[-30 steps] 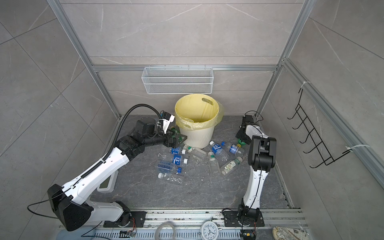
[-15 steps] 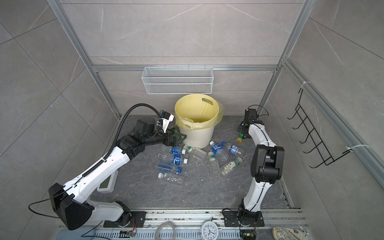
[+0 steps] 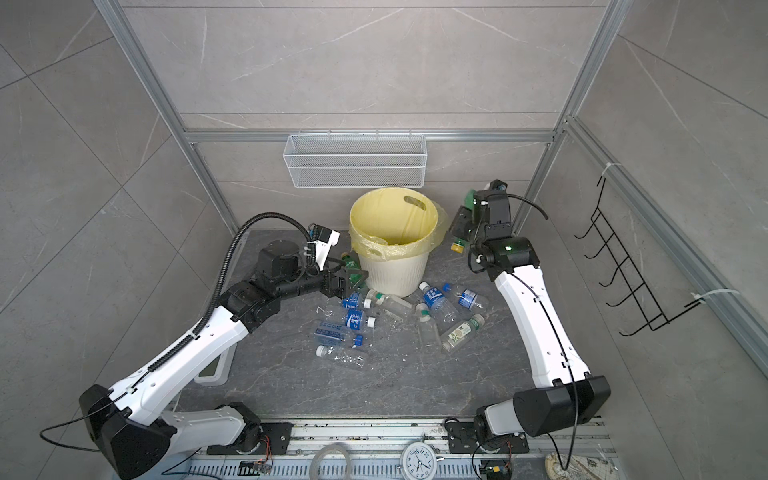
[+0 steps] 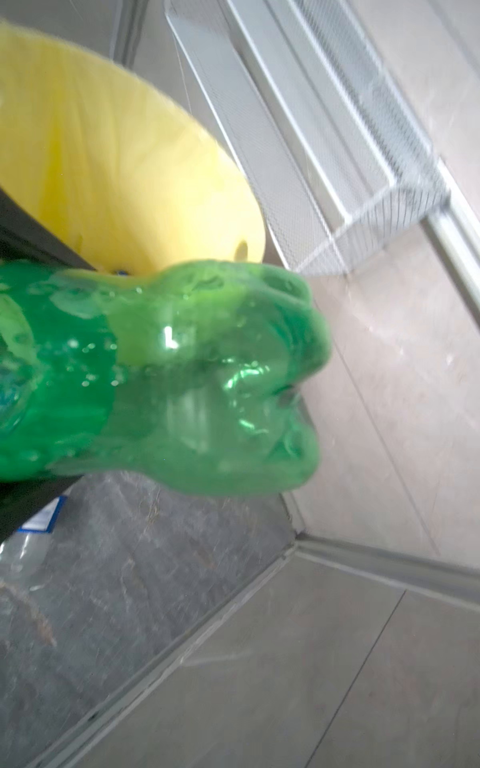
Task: Throw the plastic bottles in the bin
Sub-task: 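Lift the green bottle and carry it toward the left gripper, then close the left gripper on the green bottle's yellow-capped neck while the right holds it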
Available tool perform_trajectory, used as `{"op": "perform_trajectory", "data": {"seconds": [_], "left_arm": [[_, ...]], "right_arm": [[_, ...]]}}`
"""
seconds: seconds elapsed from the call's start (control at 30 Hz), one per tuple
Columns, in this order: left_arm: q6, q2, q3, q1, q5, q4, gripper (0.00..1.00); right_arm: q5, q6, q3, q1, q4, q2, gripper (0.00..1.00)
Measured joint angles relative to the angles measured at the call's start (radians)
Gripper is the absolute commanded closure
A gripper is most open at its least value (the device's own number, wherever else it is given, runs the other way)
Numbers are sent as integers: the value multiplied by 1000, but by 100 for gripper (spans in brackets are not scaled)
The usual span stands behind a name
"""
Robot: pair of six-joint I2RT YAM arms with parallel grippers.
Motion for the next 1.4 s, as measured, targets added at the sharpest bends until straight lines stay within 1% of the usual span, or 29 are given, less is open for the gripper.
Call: {"op": "perform_trajectory", "data": {"seconds": [0.2, 0.33, 0.5, 0.57, 0.73, 0.87, 1.07, 1.23, 1.4], "left_arm": [[-1, -46, -64, 0, 2, 106, 0], [-1, -46, -83, 0, 20, 131, 0], [-1, -53, -97, 0, 34, 161, 1], [-3, -63, -106, 0, 39, 175, 4], [-17, -88, -119, 4, 42, 201, 12], [-27, -105, -133, 14, 22, 219, 18], [-38, -149, -174, 27, -23, 240, 33], [-43, -183, -204, 33, -58, 276, 34], [-54, -192, -211, 46, -61, 299, 36]], "right_arm": [[48, 23, 6, 219, 58, -11, 47], [89, 37, 50, 352, 101, 49, 47], [125, 49, 129, 465, 156, 154, 48], [136, 55, 140, 499, 179, 179, 49], [151, 77, 167, 556, 227, 218, 49], [153, 93, 202, 592, 265, 242, 49], [153, 102, 240, 633, 293, 260, 49], [153, 102, 251, 648, 293, 262, 50], [153, 103, 251, 659, 301, 269, 51]]}}
